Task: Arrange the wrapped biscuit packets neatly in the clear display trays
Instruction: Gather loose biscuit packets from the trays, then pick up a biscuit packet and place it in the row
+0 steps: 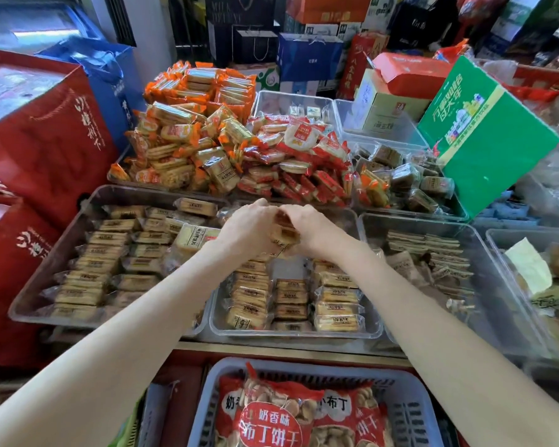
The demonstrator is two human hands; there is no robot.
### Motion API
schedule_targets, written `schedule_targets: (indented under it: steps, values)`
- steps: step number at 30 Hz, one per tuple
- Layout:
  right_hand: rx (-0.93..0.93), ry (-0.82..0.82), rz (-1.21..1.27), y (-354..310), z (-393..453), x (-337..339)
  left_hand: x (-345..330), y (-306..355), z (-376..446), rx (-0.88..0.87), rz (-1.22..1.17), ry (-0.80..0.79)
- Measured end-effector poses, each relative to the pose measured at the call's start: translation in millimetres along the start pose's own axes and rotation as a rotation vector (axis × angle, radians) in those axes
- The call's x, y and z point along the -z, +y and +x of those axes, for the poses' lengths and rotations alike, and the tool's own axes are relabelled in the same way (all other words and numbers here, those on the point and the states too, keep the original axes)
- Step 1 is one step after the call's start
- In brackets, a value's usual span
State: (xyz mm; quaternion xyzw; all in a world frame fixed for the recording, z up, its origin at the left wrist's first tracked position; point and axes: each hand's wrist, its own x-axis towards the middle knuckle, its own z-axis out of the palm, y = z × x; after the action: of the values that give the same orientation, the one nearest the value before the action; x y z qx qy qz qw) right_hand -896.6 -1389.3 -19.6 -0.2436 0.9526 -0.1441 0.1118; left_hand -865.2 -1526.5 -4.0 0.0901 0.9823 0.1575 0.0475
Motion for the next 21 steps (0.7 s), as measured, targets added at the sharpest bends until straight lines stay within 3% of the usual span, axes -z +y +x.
schedule_targets:
  steps: [3,6,8,12,15,18,21]
  values:
    - [-0.122,0.092,0.222,32,9,-16,-10,-9,16,0.032,-0.118,0.054]
    - [-0.244,0.276,0.424,58,17,-34,-29,-25,27,0.024,0.046,0.021]
    - [-0.235,0.271,0.411,68,25,-51,-47,-30,34,-0.009,0.212,-0.094]
    - [-0.17,0.113,0.177,86,25,-73,-78,-29,55,-0.035,0.385,-0.241]
    - [-0.128,0.044,-0.229,96,27,-76,-91,-34,68,-0.015,0.434,-0.318]
    - [-0.132,0.046,-0.546,79,41,-81,-98,-40,70,0.019,0.537,-0.392]
    - [-0.074,-0.041,-0.668,56,63,-94,-101,-40,71,0.047,0.606,-0.45]
